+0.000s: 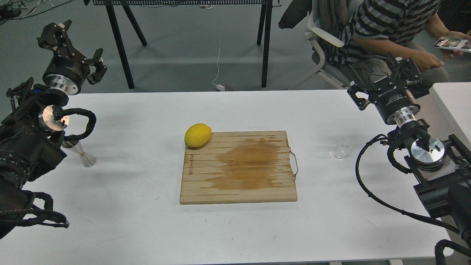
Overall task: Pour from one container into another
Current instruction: 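Move the left gripper down toward the metal jigger on the table, then grasp the metal jigger with the left gripper, then lift the jigger and carry it over the wooden board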
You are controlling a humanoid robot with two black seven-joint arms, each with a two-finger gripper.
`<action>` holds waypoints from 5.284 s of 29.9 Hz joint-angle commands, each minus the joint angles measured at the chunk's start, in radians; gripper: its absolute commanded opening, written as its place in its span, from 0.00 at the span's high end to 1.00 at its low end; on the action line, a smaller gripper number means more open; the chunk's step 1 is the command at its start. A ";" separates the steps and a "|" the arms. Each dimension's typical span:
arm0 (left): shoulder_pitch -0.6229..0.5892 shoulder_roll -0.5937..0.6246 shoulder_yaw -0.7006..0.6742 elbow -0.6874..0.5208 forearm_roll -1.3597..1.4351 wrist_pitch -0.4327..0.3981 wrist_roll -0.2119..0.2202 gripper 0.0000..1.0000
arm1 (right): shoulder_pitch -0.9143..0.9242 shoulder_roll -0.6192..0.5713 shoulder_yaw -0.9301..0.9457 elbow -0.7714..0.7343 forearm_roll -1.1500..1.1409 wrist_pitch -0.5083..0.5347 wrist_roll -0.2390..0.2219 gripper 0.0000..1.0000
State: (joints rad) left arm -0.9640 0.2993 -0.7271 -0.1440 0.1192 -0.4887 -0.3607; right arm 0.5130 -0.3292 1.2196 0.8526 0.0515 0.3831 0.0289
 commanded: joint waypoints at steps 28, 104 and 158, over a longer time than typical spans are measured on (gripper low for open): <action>-0.001 0.500 0.374 -0.793 0.135 0.065 0.000 0.00 | -0.008 -0.040 -0.058 -0.009 0.001 0.071 -0.014 0.01; 0.515 0.222 0.229 -0.335 1.533 0.795 0.100 0.07 | 0.019 -0.031 -0.060 -0.106 -0.007 0.086 -0.007 0.01; 0.246 0.267 0.235 -1.109 1.999 0.658 0.121 0.98 | 0.039 -0.077 -0.057 -0.145 -0.007 0.080 -0.014 0.01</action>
State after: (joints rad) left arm -0.6956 0.6635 -0.4999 -1.2475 2.0147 0.2280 -0.2480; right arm 0.5510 -0.4063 1.1630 0.7064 0.0443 0.4659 0.0153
